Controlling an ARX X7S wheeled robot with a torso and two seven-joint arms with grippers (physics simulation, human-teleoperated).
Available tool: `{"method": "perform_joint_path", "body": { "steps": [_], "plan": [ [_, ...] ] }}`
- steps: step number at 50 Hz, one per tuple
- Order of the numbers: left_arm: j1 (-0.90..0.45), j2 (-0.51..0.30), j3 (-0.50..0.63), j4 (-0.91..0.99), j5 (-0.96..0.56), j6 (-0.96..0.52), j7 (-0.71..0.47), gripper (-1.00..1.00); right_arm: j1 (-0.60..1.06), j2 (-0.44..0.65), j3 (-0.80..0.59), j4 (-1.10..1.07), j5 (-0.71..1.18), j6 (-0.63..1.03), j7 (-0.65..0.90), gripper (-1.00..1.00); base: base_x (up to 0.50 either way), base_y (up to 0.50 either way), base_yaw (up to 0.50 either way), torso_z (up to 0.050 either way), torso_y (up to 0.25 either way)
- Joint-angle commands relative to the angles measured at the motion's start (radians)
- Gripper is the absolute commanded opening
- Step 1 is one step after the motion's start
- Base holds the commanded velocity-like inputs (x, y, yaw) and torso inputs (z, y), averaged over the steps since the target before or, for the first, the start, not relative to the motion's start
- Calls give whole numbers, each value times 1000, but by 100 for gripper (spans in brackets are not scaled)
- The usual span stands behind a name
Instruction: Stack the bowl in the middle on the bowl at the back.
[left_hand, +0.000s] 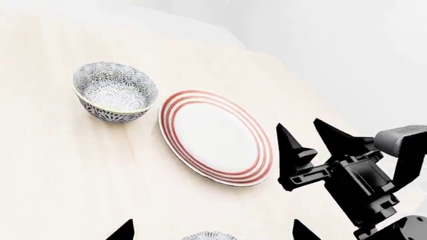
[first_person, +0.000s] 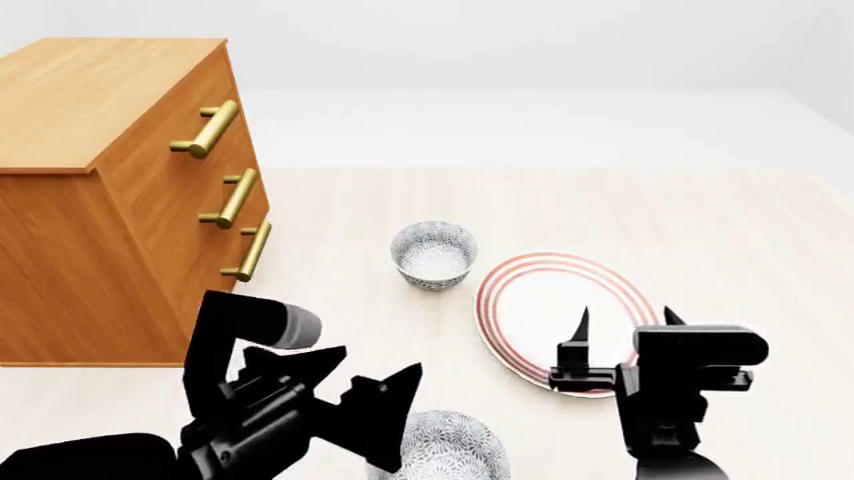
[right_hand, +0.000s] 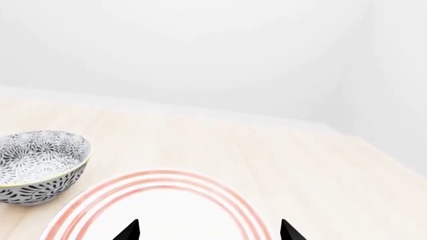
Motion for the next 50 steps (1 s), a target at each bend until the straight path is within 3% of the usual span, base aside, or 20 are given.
{"method": "perform_joint_path", "body": {
  "steps": [1,6,11,21,34,50],
  "plan": [
    [-5,15,-68,110,295,49,186,100,-9,9,1,-53,1,24,14,100,0,0,0,0,0],
    [43,20,-29,165,595,174,367,100,-21,15,4,-106,-5,43,31,100,0,0,0,0,0],
    [130,10,81,224,1026,418,417,100,-40,25,11,-206,-11,82,55,100,0,0,0,0,0],
    [211,23,96,192,1303,675,385,100,-74,44,11,-375,-32,133,92,100,0,0,0,0,0],
    [391,37,1,286,1397,948,385,100,-130,62,4,-538,-61,146,127,100,0,0,0,0,0],
    [578,40,-142,342,1244,1164,463,100,-269,92,0,-754,-115,32,169,100,0,0,0,0,0]
  ]
}}
